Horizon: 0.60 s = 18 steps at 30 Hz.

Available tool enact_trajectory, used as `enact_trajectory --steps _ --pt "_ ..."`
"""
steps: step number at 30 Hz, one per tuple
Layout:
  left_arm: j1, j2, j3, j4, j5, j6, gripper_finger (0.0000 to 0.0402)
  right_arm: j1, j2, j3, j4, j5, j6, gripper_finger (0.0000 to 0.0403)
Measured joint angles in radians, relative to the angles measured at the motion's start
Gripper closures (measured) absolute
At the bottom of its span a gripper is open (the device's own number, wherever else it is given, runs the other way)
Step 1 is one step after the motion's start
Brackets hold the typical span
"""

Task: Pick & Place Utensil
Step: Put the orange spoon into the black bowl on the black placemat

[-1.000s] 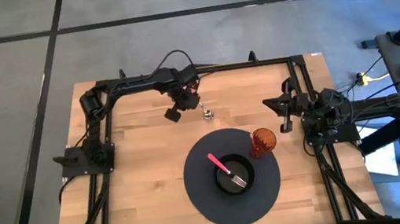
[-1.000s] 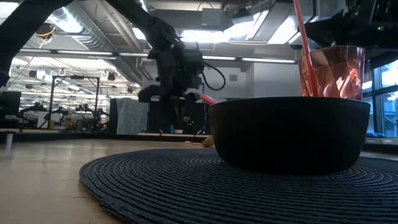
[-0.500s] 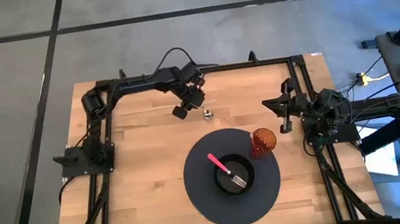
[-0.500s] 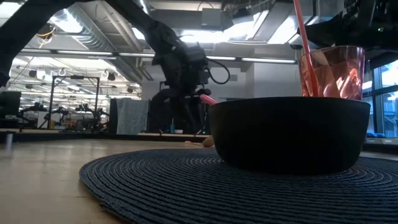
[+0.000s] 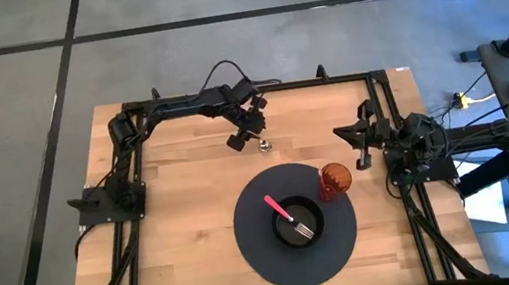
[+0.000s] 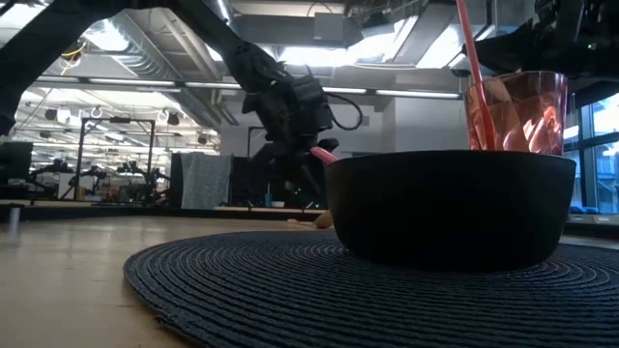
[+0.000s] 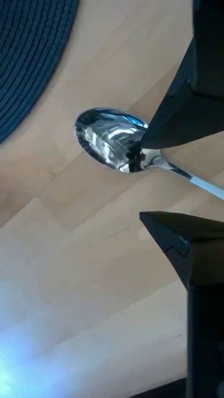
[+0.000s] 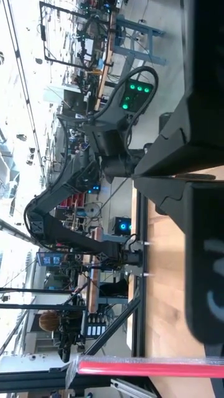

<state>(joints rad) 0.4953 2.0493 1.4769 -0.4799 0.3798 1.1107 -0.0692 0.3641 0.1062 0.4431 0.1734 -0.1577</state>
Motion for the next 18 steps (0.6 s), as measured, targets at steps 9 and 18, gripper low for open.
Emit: enact_trajectory --steps 9,18 --pt "-0.004 -0.004 0.0 0.037 -0.223 -0.092 0.0235 0.0 0.0 0.0 0.0 0.0 0.0 0.0386" --pt "-0.009 0.0 0.0 -0.021 -0.101 0.007 0.0235 0.0 0.0 0.0 0.0 0.0 0.021 0.0386"
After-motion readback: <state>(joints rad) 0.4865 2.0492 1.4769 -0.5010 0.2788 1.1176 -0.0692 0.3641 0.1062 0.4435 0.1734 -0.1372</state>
